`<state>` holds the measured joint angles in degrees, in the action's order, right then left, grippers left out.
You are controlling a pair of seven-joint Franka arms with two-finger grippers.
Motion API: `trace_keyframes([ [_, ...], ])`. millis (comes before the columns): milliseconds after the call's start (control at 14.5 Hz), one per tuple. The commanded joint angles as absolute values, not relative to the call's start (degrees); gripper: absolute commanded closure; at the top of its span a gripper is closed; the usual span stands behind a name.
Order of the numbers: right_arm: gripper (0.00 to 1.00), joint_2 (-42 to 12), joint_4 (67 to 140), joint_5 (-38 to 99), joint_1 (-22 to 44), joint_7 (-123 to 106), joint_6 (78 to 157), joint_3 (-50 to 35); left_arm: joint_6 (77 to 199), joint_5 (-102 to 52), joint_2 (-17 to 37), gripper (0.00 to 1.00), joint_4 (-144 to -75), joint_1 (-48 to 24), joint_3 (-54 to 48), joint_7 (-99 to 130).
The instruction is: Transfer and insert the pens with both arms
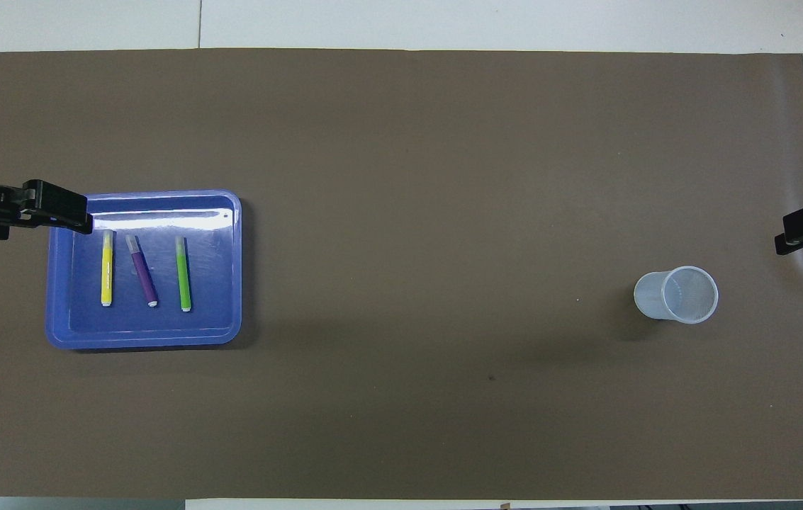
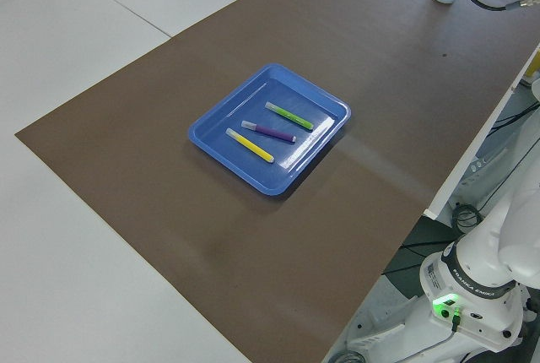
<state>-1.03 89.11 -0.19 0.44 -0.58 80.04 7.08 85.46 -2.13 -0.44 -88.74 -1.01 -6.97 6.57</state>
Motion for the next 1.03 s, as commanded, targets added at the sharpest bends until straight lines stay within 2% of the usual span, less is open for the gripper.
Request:
trace_keyframes([
  [0, 0.00, -0.09, 89.91, 0.97, 0.09, -1.58, 80.42, 6.94, 84.99, -1.41, -0.26, 0.00, -88.51, -1.23, -7.03, 6.59],
  [962, 0.00, -0.09, 89.91, 0.97, 0.09, -1.58, 80.42, 6.94, 85.61, -1.49, -0.26, 0.00, -88.50, -0.79, -7.29, 6.77],
])
